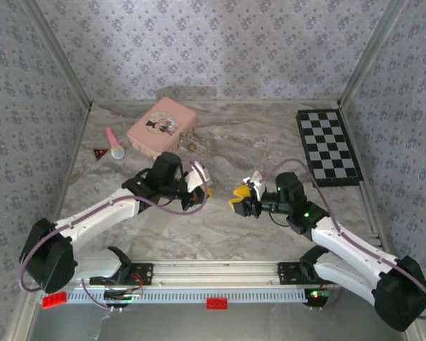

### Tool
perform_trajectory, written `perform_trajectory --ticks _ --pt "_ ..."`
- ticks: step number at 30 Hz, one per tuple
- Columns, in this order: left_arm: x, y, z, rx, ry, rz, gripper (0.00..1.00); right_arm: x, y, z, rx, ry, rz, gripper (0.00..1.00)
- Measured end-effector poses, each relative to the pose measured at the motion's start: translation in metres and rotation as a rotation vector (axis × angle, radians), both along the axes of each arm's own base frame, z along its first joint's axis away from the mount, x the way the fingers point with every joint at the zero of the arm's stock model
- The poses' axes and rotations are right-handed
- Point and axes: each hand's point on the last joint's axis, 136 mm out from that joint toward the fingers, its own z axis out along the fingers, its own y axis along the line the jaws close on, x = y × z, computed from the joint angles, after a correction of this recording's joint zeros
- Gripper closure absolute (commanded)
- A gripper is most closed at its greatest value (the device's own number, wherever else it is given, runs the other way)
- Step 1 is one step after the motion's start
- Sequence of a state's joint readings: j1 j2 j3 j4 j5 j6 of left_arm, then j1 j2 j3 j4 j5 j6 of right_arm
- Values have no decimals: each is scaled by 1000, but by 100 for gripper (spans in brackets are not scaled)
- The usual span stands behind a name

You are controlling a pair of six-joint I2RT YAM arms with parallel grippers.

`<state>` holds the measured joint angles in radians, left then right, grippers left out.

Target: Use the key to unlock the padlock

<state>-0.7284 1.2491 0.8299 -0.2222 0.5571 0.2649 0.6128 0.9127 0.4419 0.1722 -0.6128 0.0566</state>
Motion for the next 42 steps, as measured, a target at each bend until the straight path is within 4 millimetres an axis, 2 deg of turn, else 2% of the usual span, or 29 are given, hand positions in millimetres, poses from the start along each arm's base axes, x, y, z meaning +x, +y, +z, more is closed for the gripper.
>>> perform_trajectory --ticks 9,23,42 --pt "-17 -12 -19 127 73 -86 100 -7 17 -1 60 40 115 63" --pt "-26 -9 -22 166 80 -117 100 -18 22 -12 73 87 209 75" --pt "-31 -8 -24 176 86 -133 100 -20 24 -24 51 100 242 90"
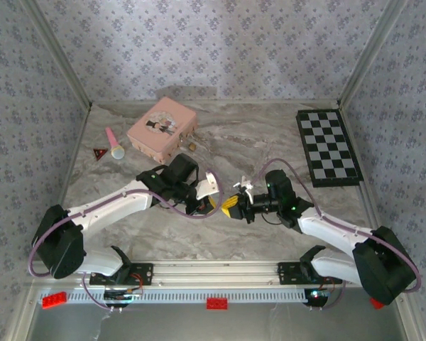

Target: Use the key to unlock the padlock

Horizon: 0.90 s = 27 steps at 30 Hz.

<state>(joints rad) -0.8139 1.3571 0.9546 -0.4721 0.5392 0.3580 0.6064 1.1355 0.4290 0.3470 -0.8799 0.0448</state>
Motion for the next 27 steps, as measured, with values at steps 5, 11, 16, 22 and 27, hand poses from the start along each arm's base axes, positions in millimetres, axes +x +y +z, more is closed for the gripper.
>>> perform_trajectory --ticks 5,11,16,22,27 --pt "-1 0 1 -4 5 -5 100 0 0 -1 -2 -3 1 94" --pt "-2 0 1 -5 8 -7 100 0 0 -1 -3 -4 2 100" --pt "-2 0 0 -4 8 -6 100 0 0 -1 -3 -4 2 100" --pt "2 0 1 1 -9 7 91 1 0 -2 -5 -6 -3 100" --pt "10 3 9 -31 -76 59 77 7 -2 0 -4 -11 -43 100"
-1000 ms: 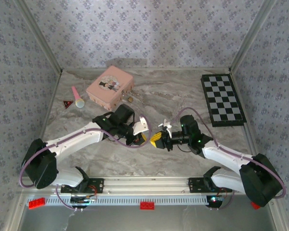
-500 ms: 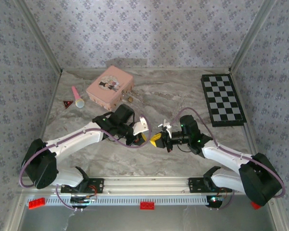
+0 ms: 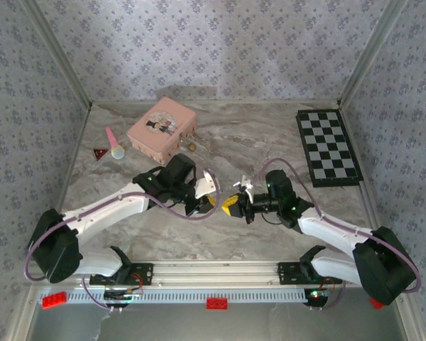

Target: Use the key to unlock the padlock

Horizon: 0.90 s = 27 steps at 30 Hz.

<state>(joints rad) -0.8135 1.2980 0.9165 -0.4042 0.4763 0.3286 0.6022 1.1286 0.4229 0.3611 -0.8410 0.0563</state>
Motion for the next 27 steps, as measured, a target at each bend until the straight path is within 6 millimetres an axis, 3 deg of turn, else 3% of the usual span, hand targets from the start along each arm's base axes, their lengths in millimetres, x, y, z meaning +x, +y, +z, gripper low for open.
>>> perform_trajectory --ticks 9,12,16,19,23,27 --pt "27 23 29 -143 -105 181 77 19 -13 -5 1 37 -151 100" --pt "39 34 26 -161 -86 310 72 22 -23 -8 -5 61 -234 85" --pt "53 55 16 -146 -27 514 66 19 -32 -10 -59 101 -327 73" --pt "60 68 20 -164 -4 643 59 18 -40 -7 -86 95 -394 66" --pt "61 84 29 -210 11 761 54 27 -58 -10 -127 101 -525 64" --pt "53 107 19 -225 38 876 48 29 -72 -18 -203 142 -614 64"
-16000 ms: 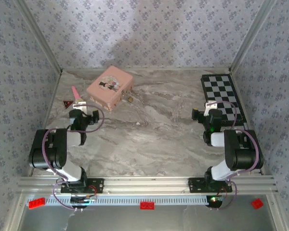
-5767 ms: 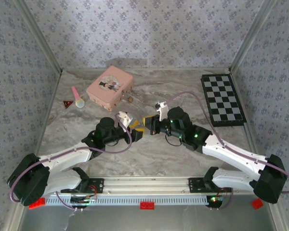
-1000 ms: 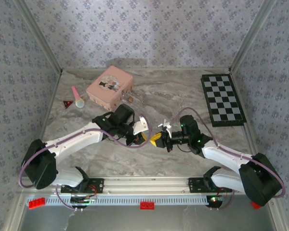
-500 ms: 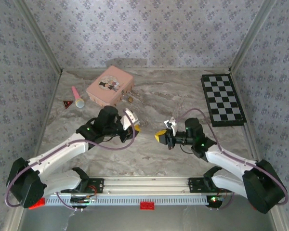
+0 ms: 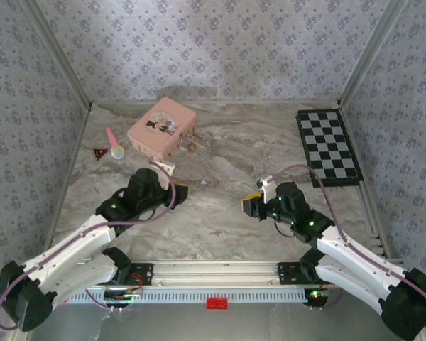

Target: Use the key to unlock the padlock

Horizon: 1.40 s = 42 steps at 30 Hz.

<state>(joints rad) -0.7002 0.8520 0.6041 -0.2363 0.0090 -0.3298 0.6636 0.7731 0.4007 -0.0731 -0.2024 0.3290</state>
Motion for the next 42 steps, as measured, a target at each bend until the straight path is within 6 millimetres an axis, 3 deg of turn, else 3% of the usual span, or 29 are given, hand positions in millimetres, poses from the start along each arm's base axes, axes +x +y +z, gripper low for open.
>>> perform_trajectory --ticks 6,12,17,25,31,42 --pt "-13 34 -29 -39 58 153 39 -4 5 1 -30 122 -98 64" --pt "-18 54 -43 -112 110 278 37 -29 18 -43 -78 373 -205 64" --pt "-22 63 -50 -158 120 329 34 -56 37 -76 -181 517 -217 63" --pt "-29 75 -61 -206 115 368 31 -58 78 -83 -247 581 -171 61" --pt "-28 78 -59 -214 106 378 30 -66 78 -105 -318 649 -159 62" --pt "-30 81 -63 -218 103 385 29 -71 88 -120 -369 709 -131 69"
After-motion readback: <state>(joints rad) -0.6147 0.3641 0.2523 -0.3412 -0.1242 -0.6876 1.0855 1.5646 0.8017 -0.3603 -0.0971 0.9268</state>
